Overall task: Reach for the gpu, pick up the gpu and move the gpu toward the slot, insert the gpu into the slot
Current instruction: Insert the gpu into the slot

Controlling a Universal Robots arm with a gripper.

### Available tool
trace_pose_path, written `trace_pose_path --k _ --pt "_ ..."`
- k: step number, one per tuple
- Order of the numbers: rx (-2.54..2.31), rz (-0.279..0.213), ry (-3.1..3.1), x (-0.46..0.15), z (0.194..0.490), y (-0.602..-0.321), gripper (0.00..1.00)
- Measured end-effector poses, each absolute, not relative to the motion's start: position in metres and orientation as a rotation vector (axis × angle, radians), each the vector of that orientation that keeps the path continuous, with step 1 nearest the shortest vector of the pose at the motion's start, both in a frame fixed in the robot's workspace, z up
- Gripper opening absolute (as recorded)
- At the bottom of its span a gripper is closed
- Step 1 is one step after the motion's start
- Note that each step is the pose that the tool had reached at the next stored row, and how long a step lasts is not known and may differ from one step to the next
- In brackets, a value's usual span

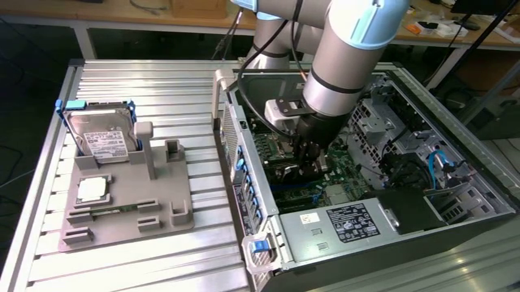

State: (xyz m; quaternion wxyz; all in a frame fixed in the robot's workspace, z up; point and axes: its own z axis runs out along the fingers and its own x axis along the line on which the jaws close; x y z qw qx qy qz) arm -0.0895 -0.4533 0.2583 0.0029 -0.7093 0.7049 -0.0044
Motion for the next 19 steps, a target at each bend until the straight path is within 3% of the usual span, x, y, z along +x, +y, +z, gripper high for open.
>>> trace_pose_path --k 19 --pt "-2.223 -0.011 2.209 -0.0895 0.2648 -0.4572 0.27"
